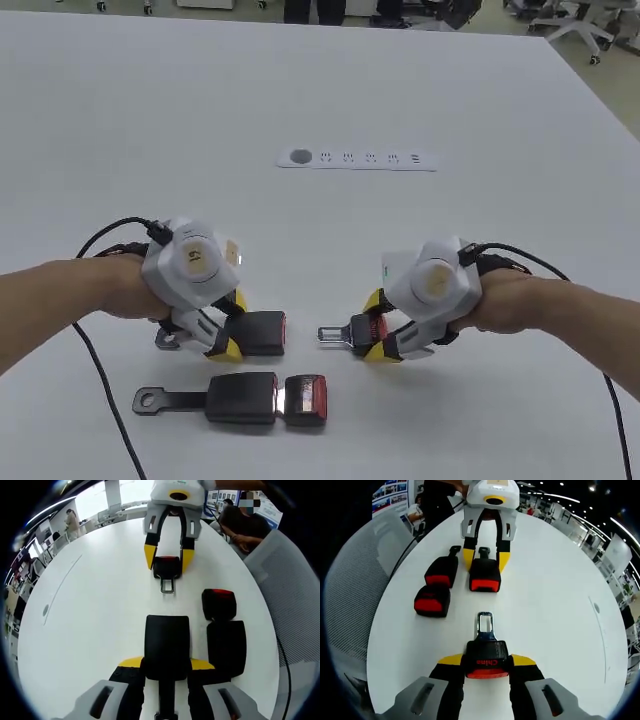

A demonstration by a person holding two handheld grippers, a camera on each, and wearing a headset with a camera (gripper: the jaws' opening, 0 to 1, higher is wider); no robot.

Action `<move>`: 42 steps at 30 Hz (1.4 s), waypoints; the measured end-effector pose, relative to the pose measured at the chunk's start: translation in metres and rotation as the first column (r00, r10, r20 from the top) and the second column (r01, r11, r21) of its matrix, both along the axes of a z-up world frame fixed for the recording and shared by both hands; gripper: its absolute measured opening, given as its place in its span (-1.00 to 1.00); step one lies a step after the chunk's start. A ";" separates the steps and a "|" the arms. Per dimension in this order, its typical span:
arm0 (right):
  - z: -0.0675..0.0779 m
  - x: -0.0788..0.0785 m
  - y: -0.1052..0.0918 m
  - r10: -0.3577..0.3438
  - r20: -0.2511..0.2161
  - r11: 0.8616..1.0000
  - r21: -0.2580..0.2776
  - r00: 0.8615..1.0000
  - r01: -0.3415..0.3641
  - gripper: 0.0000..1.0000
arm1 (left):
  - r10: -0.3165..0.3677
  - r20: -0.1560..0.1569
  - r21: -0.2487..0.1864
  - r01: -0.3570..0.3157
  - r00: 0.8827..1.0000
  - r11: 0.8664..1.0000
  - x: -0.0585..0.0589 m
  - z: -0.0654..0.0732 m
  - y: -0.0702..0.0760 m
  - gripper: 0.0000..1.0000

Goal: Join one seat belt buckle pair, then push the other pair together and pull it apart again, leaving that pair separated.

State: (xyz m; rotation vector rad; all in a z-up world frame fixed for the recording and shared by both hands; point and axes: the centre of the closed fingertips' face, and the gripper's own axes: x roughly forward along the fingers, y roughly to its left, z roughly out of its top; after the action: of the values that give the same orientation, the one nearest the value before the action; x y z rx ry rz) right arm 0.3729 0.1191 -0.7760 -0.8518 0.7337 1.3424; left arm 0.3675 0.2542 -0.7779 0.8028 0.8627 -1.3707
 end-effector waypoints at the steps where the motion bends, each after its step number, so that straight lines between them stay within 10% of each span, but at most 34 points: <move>1: 0.000 0.000 -0.002 0.001 0.001 1.000 -0.002 1.000 -0.001 -0.38 | 0.000 0.000 0.000 0.000 1.000 1.000 0.002 0.000 0.001 -0.34; 26: -0.002 0.001 -0.010 0.030 0.053 0.999 -0.023 0.998 -0.028 -0.32 | 0.005 0.049 0.030 -0.006 0.999 1.000 0.008 0.000 0.001 -0.22; 42: 0.002 0.001 -0.033 -0.012 0.082 1.000 -0.028 0.997 0.014 -0.06 | 0.115 0.043 0.015 -0.115 0.992 0.993 0.012 0.005 0.027 -0.14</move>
State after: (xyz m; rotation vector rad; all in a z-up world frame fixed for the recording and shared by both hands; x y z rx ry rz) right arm 0.3740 0.0863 -0.7740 -0.9181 0.6943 1.2807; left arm 0.3798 0.2812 -0.7726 0.7808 0.8761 -1.2425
